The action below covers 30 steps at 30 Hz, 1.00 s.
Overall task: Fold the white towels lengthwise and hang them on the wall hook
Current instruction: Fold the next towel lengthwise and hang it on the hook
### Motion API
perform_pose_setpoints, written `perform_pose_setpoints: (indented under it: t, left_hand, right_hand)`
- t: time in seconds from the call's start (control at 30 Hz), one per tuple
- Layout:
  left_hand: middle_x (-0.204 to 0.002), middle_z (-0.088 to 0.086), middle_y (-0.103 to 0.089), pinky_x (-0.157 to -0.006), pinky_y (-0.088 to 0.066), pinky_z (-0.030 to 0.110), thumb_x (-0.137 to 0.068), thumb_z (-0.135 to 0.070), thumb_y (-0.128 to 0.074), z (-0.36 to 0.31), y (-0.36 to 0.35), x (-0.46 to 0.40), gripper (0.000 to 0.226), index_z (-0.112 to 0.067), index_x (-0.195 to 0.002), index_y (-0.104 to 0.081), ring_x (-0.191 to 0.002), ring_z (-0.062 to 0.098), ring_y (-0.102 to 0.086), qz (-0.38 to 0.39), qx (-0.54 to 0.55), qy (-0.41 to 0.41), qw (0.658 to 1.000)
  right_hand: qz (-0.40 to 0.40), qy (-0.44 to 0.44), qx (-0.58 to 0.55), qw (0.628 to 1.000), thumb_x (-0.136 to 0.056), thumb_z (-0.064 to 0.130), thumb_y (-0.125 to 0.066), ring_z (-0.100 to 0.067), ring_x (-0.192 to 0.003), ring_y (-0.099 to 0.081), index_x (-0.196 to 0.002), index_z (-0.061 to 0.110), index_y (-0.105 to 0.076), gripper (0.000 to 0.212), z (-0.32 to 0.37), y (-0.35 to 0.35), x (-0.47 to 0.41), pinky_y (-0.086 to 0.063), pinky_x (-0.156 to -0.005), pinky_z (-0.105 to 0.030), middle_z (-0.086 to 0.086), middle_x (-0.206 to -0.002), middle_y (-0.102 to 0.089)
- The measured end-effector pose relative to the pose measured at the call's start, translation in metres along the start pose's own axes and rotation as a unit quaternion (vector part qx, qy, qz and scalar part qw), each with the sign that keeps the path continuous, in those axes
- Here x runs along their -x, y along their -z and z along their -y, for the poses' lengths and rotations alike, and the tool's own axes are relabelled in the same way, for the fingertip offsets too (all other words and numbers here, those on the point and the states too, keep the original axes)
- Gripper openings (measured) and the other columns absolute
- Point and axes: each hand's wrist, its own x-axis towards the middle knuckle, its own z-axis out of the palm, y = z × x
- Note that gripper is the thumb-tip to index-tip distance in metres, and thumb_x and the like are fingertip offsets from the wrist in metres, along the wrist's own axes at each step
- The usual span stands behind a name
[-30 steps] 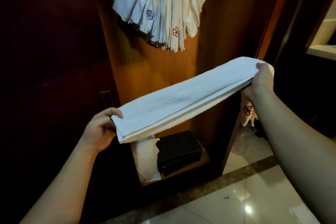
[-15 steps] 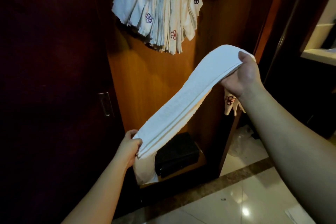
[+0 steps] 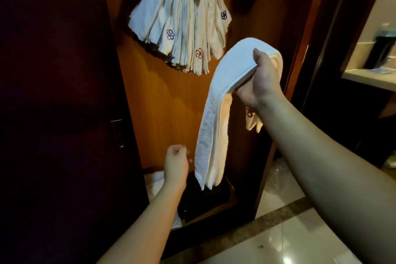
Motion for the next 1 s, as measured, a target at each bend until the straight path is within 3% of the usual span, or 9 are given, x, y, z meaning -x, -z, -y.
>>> perform_pose_setpoints:
  t: [0.1, 0.2, 0.33, 0.4, 0.53, 0.63, 0.7, 0.8, 1.0]
  left_hand:
    - [-0.1, 0.012, -0.072, -0.079, -0.051, 0.036, -0.107, -0.039, -0.034, -0.055, -0.017, 0.046, 0.044, -0.007, -0.11, -0.064, -0.085, 0.021, -0.067, 0.147, 0.139, -0.095, 0.975]
    - [-0.135, 0.008, -0.062, -0.105, -0.042, 0.033, -0.093, -0.063, -0.017, -0.081, -0.04, 0.068, 0.078, -0.011, -0.139, -0.052, -0.121, 0.016, -0.06, 0.275, 0.154, -0.132, 0.94]
    - [-0.161, -0.006, -0.032, -0.124, -0.014, 0.039, -0.054, -0.105, -0.024, -0.1, -0.067, 0.072, 0.127, -0.029, -0.154, -0.032, -0.147, 0.012, -0.027, 0.292, 0.127, -0.106, 0.942]
    - [-0.156, -0.01, -0.036, -0.124, -0.018, 0.038, -0.031, -0.11, -0.037, -0.101, -0.078, 0.058, 0.145, -0.029, -0.151, -0.037, -0.146, 0.011, -0.029, 0.253, 0.156, -0.081, 0.951]
    - [-0.141, -0.001, -0.058, -0.113, -0.038, 0.04, -0.05, -0.105, -0.02, -0.124, -0.077, 0.044, 0.124, -0.027, -0.14, -0.053, -0.133, 0.021, -0.051, 0.152, 0.1, -0.15, 0.972]
    - [-0.12, 0.003, -0.072, -0.1, -0.046, 0.04, -0.033, -0.11, -0.005, -0.134, -0.074, 0.03, 0.125, -0.033, -0.106, -0.071, -0.113, 0.025, -0.064, 0.094, 0.113, -0.159, 0.976]
    - [-0.119, 0.004, -0.071, -0.092, -0.048, 0.035, -0.039, -0.11, -0.01, -0.142, -0.07, 0.032, 0.123, -0.026, -0.107, -0.069, -0.11, 0.025, -0.065, 0.054, 0.177, -0.132, 0.974]
    - [-0.12, 0.009, -0.068, -0.091, -0.052, 0.033, -0.087, -0.076, -0.045, -0.16, -0.061, 0.036, 0.068, -0.016, -0.114, -0.062, -0.115, 0.026, -0.063, 0.007, 0.386, -0.047, 0.921]
    - [-0.106, 0.017, -0.071, -0.083, -0.06, 0.05, -0.091, -0.029, -0.068, -0.194, -0.037, 0.018, 0.031, -0.009, -0.114, -0.059, -0.098, 0.032, -0.07, 0.017, 0.561, 0.027, 0.827]
  right_hand:
    - [0.014, 0.009, 0.038, 0.999, -0.102, 0.037, -0.046, -0.028, -0.114, -0.065, -0.125, 0.009, -0.058, 0.038, 0.001, -0.017, 0.002, -0.044, -0.108, -0.046, -0.012, -0.122, -0.069]
    - [0.022, 0.014, 0.065, 0.998, -0.102, 0.037, -0.047, -0.024, -0.101, -0.069, -0.125, 0.007, -0.059, 0.039, 0.002, -0.037, 0.001, -0.049, -0.103, -0.041, -0.01, -0.108, -0.073]
    - [0.033, 0.028, 0.087, 0.995, -0.103, 0.037, -0.046, -0.023, -0.093, -0.069, -0.12, 0.01, -0.059, 0.035, 0.011, -0.062, 0.004, -0.049, -0.102, -0.042, -0.007, -0.095, -0.073]
    - [0.034, 0.039, 0.094, 0.994, -0.102, 0.039, -0.046, -0.023, -0.095, -0.067, -0.111, 0.013, -0.059, 0.03, 0.017, -0.072, 0.004, -0.048, -0.104, -0.045, -0.007, -0.097, -0.072]
    - [0.01, 0.075, 0.16, 0.984, -0.1, 0.044, -0.048, -0.026, -0.105, -0.065, -0.102, 0.016, -0.059, 0.03, 0.026, -0.073, 0.005, -0.047, -0.104, -0.046, -0.01, -0.109, -0.069]
    - [-0.028, 0.122, 0.209, 0.97, -0.099, 0.042, -0.049, -0.022, -0.106, -0.065, -0.117, 0.008, -0.062, 0.04, 0.031, -0.063, 0.004, -0.048, -0.103, -0.041, -0.007, -0.115, -0.069]
    - [-0.069, 0.155, 0.262, 0.95, -0.096, 0.044, -0.049, -0.019, -0.109, -0.062, -0.122, 0.007, -0.062, 0.047, 0.035, -0.051, 0.003, -0.045, -0.106, -0.042, -0.003, -0.117, -0.066]
    - [-0.109, 0.171, 0.352, 0.914, -0.094, 0.05, -0.045, -0.018, -0.119, -0.055, -0.134, 0.004, -0.056, 0.062, 0.033, -0.031, 0.0, -0.039, -0.111, -0.042, 0.001, -0.126, -0.061]
    - [-0.169, 0.196, 0.347, 0.901, -0.084, 0.053, -0.052, -0.018, -0.105, -0.063, -0.121, 0.009, -0.064, 0.059, 0.023, -0.008, -0.007, -0.047, -0.103, -0.042, 0.006, -0.104, -0.067]
